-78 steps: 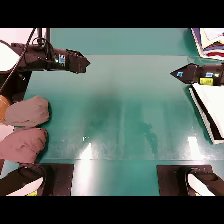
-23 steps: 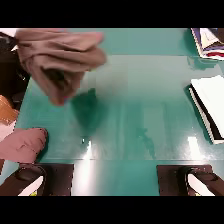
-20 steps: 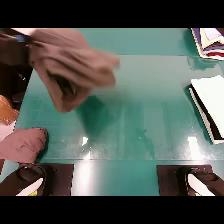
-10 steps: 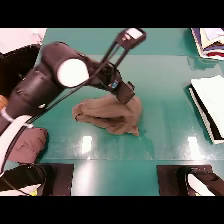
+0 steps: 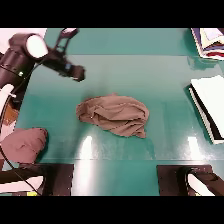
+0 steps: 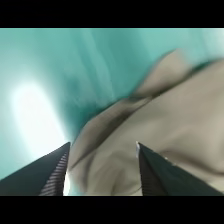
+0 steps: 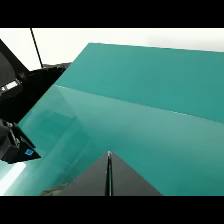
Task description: Fold the shirts.
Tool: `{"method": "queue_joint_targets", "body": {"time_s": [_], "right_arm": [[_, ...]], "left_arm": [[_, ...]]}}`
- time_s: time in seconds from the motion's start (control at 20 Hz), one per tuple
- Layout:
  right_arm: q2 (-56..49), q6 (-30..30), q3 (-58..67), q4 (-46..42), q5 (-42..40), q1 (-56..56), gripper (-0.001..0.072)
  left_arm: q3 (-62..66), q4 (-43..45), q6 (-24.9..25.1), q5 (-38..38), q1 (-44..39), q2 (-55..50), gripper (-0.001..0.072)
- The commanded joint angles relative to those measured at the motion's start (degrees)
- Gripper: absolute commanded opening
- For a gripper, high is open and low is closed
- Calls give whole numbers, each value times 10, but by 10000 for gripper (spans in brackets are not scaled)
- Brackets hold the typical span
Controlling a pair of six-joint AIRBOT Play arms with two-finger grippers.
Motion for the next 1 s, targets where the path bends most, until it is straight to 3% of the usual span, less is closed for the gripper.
{"method": "queue_joint_targets", "body": {"time_s": [0.0, 0.25, 0.65, 0.7, 0.75, 0.8, 0.95], "right_arm": [[0, 1, -23, 3, 0, 0, 18], [0, 1, -36, 6, -4, 0, 18], [0, 1, -36, 6, 3, 0, 18], [0, 1, -36, 6, 9, 0, 18], [0, 1, -36, 4, 20, 0, 18], [0, 1, -36, -1, 33, 0, 18], [0, 37, -38, -45, 95, -2, 18]], "left_arm": [[-135, -115, 40, 10, 118, -1, 497], [-268, -151, 55, 84, 135, -3, 496], [-274, -169, 46, 129, 63, -39, 494], [-273, -171, 35, 133, 63, -39, 467], [-270, -170, 30, 132, 66, -39, 221], [-264, -171, 31, 127, 70, -37, 36], [-214, -164, 33, 87, 83, -35, 30]]}}
